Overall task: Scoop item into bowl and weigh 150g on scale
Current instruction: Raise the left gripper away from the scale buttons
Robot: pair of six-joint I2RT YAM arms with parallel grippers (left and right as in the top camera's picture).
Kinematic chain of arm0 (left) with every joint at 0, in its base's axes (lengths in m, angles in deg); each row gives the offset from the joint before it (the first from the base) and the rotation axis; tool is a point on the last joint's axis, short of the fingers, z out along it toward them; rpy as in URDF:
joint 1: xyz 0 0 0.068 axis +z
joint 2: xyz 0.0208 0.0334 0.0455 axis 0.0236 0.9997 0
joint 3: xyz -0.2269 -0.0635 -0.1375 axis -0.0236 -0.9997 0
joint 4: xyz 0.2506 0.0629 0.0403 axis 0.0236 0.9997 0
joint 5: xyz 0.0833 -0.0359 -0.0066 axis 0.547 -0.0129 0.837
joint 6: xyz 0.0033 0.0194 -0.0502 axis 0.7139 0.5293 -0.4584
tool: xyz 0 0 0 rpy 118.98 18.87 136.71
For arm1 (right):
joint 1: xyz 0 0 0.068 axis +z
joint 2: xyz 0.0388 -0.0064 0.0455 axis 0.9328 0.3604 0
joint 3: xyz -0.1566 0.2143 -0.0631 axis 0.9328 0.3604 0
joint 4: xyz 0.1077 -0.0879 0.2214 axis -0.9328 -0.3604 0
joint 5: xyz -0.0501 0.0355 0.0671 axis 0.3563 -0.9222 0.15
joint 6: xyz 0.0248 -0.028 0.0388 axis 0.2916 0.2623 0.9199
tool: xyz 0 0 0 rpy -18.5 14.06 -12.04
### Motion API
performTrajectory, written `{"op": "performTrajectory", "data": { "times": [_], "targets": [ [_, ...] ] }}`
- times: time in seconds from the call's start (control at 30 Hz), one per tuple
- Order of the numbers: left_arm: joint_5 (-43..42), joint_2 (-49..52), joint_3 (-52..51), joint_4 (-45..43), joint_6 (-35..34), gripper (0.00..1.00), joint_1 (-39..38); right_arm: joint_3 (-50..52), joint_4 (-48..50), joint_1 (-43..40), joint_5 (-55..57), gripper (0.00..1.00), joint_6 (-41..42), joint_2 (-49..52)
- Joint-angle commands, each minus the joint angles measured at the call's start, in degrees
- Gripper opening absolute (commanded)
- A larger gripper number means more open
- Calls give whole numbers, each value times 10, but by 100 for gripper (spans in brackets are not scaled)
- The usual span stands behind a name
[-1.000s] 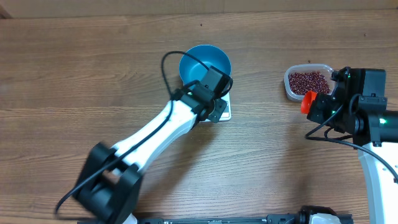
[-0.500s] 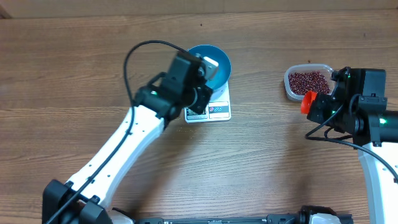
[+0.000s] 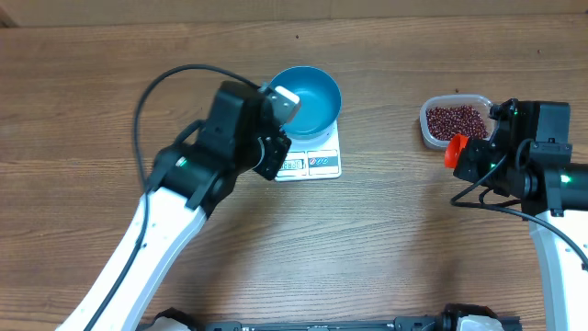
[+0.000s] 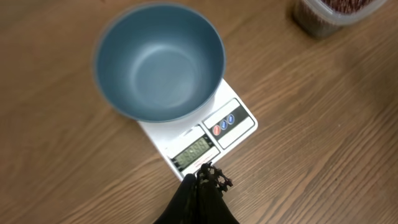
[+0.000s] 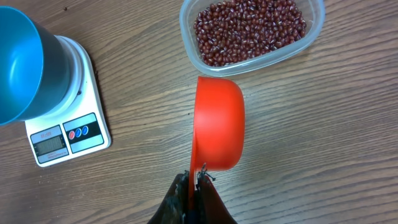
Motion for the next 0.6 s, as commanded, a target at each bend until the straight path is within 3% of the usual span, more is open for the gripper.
{"op": "performTrajectory", "data": {
  "times": [0.0, 0.47, 0.57],
  "targets": [
    [45, -24, 2, 20, -5, 4, 5, -13, 2, -4, -3, 4, -2, -1],
    [45, 1, -16, 12, -2, 5, 40, -13, 8, -4, -3, 4, -2, -1],
    [45, 1, -16, 12, -2, 21, 40, -13, 8, -4, -3, 4, -2, -1]
  ]
}}
